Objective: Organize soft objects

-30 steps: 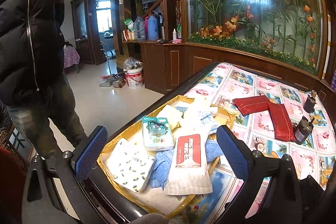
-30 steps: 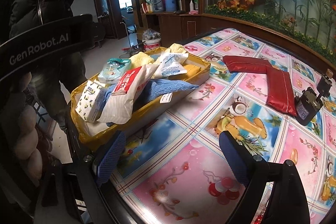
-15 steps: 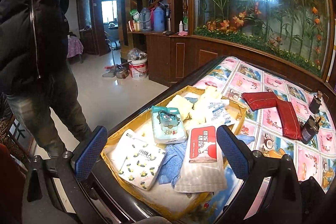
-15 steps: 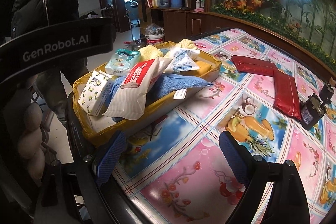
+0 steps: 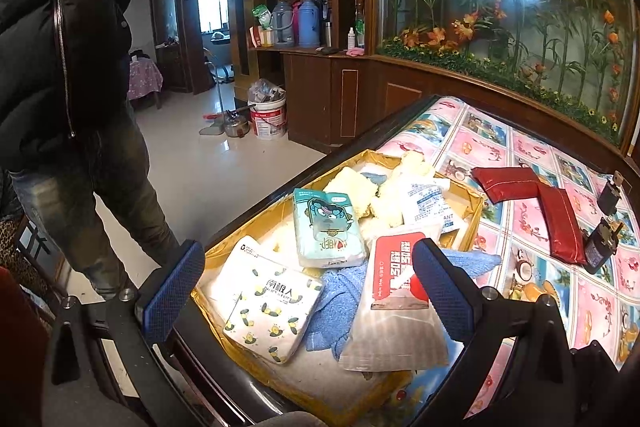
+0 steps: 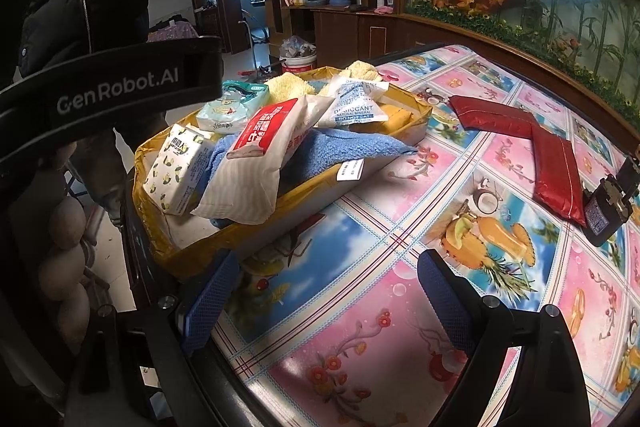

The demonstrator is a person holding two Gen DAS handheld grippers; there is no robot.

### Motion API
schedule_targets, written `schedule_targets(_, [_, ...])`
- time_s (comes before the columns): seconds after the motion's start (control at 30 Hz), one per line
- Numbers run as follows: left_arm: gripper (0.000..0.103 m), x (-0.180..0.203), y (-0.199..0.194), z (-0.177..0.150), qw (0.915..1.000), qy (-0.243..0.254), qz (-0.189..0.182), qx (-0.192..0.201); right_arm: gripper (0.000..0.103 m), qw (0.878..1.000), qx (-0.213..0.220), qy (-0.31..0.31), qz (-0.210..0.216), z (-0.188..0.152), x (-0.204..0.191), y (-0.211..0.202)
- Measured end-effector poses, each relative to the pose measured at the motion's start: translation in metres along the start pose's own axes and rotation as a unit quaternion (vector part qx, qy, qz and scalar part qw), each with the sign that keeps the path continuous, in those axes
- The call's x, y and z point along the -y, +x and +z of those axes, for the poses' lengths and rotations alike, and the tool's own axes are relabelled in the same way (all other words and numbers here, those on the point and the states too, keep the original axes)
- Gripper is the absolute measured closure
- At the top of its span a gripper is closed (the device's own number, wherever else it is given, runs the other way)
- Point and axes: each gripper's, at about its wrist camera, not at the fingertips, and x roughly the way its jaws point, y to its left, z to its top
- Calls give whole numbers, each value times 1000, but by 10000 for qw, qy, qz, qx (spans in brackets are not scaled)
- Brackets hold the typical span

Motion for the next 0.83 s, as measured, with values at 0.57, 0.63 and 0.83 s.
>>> schedule_targets(0.57, [0,1,11,-1,9999,-37,123,-95,11,10000,-69,-9,55,1,0,8])
schedule_targets(0.63, [0,1,11,-2,9998,-26,159,-77,11,10000,-71,-11,52,1,0,8])
schedule_targets(0.83, [0,0,9,-1,9995,-34,293,-61,11,10000,-73,9,51,0,1,8])
